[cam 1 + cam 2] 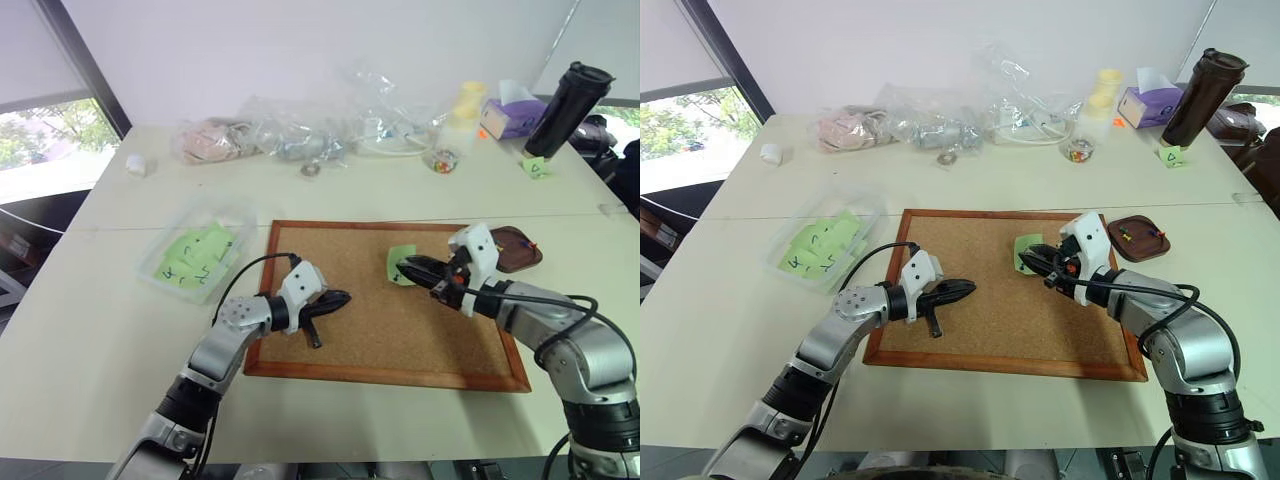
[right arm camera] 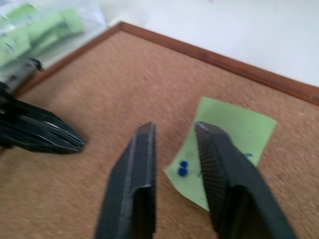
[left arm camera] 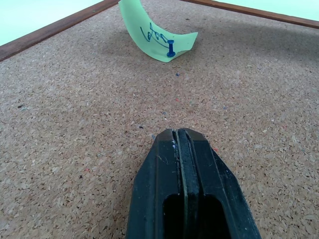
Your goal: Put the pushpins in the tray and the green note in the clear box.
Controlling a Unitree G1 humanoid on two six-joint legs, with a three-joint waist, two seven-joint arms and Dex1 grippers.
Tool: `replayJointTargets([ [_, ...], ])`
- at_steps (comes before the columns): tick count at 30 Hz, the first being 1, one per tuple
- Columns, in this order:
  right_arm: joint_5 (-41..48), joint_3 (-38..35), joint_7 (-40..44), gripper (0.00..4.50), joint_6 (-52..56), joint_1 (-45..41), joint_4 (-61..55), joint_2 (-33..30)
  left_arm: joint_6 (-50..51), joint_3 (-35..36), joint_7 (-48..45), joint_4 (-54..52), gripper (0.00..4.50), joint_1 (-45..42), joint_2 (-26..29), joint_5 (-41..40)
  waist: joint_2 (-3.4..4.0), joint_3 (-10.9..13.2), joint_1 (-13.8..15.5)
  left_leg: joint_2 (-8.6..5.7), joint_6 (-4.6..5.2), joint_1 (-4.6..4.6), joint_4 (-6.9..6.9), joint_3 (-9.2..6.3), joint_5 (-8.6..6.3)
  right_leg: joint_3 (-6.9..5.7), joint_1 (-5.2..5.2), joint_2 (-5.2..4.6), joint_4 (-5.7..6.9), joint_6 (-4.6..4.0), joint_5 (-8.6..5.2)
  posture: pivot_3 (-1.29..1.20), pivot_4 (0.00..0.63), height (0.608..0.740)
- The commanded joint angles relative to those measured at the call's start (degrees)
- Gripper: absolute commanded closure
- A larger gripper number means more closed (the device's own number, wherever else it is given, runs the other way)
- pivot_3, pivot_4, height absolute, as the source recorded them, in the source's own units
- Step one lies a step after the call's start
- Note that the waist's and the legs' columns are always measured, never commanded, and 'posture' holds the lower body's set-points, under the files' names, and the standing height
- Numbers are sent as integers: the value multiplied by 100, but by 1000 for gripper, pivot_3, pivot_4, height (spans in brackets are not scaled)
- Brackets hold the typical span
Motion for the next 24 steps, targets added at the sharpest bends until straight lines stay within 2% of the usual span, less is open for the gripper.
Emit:
replayJointTargets([
  [1, -238, 120, 25, 3327, -304, -94, 131, 86, 232, -62, 37, 271, 4500, 190, 116, 132, 0, 0, 0, 0, 0, 1, -1, 0, 0, 0, 0, 0, 0, 0, 0, 0, 150, 740],
  [24, -1046, 641, 380, 3327, -930, -42, 869, 231, 264, -53, 59, 147, 4500, 256, 156, 117, -9, 5, -6, 2, -1, 13, -13, 1, 0, 1, 5, 1, -2, 0, 0, 0, 150, 740],
])
